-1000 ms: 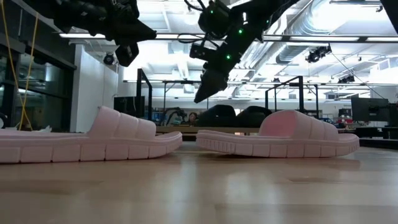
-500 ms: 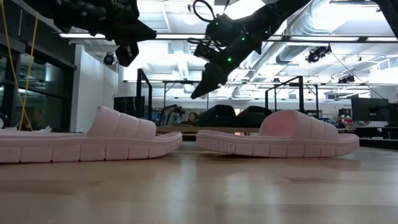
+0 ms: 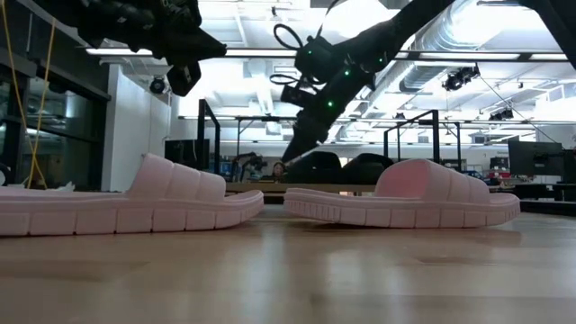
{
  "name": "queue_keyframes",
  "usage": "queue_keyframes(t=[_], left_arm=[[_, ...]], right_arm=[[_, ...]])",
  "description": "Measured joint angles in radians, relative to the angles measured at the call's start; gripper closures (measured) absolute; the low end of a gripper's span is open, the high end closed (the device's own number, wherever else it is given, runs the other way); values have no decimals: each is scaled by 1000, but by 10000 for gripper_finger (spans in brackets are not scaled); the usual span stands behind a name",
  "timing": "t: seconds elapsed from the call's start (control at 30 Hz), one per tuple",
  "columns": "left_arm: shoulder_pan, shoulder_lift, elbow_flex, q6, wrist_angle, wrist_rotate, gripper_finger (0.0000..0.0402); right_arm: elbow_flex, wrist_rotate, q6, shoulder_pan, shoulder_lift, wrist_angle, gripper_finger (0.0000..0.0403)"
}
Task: Pick and place slides into the shelf
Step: Put the black slide on the shelf
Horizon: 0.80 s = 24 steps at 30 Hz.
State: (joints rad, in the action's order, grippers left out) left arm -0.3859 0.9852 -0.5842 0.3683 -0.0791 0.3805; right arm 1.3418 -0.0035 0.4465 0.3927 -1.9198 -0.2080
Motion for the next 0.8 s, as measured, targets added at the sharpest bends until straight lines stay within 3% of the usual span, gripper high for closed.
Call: queue_keyframes(t=[0.3, 0.8], left_arm=[[0, 0, 0, 0, 0, 0, 401], [0, 0, 0, 0, 0, 0, 401]], right_arm=[[2, 234, -48, -9, 0, -104, 199], [2, 378, -175, -8, 1, -152, 199]])
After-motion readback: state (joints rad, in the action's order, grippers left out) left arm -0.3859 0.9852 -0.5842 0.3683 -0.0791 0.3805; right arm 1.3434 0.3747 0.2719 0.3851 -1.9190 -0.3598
